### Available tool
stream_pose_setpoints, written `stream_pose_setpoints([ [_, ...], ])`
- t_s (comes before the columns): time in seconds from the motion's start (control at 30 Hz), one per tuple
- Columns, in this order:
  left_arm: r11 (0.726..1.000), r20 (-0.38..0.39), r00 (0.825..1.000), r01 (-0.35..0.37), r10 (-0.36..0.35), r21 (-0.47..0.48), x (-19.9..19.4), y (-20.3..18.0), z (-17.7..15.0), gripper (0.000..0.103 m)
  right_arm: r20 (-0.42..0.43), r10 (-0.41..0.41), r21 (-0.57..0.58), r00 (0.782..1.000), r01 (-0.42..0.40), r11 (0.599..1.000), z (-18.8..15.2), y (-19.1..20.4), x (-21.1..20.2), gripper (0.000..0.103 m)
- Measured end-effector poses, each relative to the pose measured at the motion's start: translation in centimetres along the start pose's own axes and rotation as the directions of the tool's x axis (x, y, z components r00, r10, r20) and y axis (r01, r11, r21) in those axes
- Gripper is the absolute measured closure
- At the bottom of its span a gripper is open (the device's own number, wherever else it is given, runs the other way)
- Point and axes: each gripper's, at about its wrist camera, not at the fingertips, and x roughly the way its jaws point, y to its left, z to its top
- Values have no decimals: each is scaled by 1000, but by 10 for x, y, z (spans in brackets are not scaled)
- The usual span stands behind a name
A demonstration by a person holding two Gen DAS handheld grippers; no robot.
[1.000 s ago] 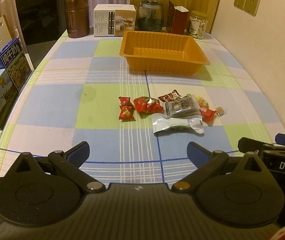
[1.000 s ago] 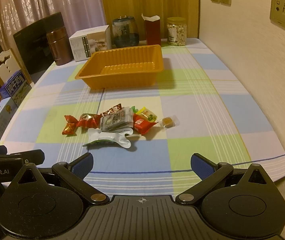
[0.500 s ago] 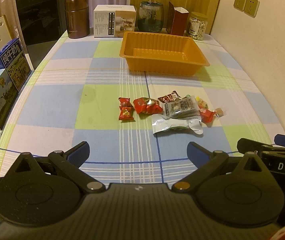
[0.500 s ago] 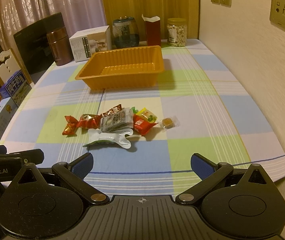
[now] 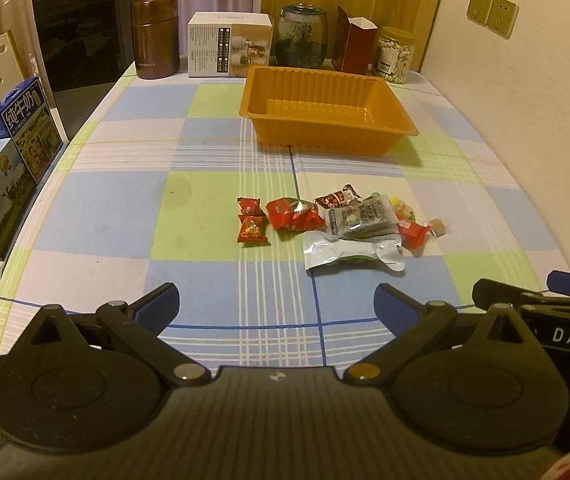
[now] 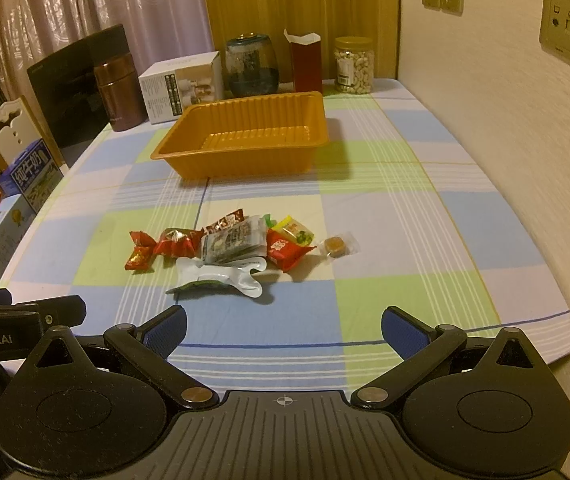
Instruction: Organize snacks
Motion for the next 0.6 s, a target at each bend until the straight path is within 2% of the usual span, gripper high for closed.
stream_pose_setpoints([
  [0.6,1000,5,1000,3,-3,-1,-1,1,0,0,2,0,-1,1000,0,1000,0,1,-1,0],
])
